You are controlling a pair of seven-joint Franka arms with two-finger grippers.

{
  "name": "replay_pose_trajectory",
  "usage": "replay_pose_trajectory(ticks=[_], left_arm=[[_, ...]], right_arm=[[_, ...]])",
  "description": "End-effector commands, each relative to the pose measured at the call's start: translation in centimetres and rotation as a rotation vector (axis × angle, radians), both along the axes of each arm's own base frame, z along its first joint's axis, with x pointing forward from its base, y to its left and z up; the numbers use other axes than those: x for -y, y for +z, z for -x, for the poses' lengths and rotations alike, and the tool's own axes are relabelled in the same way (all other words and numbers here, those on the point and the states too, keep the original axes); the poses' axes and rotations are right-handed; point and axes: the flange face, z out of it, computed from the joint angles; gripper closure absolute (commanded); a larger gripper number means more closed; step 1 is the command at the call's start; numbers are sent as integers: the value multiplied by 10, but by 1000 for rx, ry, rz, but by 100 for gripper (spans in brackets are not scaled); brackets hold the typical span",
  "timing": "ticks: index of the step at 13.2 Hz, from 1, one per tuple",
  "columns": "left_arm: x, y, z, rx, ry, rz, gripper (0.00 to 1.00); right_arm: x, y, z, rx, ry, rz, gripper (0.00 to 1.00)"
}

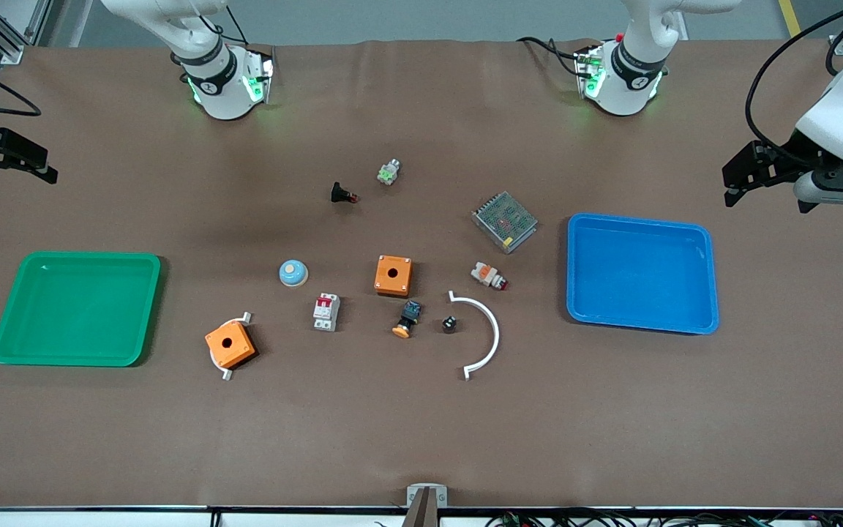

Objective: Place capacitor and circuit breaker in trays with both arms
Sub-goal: 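Reach the right gripper to the breaker while the left gripper reaches the capacitor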

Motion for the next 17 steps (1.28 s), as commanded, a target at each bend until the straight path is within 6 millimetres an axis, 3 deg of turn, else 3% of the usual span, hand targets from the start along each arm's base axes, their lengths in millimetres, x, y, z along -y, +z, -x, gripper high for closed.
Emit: replay_pose_trajectory(ticks=[1,4,6,9,11,14,17], left_arm=[[-2,5,-2,-16,12,14,0],[1,11,0,-16,5,16,0],[1,-7,-9,-50,-3,13,0],[23,-51,-26,-126,-10,4,0],[60,-80,-33,-166,49,3,0],[148,-138,-52,-183,37,-10,0],[221,-194,-58,-135,119,13,0]], right_arm=[[-3,6,4,1,-11,-3,0],[-4,5,2,6,-8,-2,0],[-16,-4,-4,-4,13,0,1],[-48,-42,-39,10,35,15,1],[-90,-69,-58,13,8,27,2],[-168,-113,-77,24,-36,44,4],[-242,-178,-96,51,-92,55,7]])
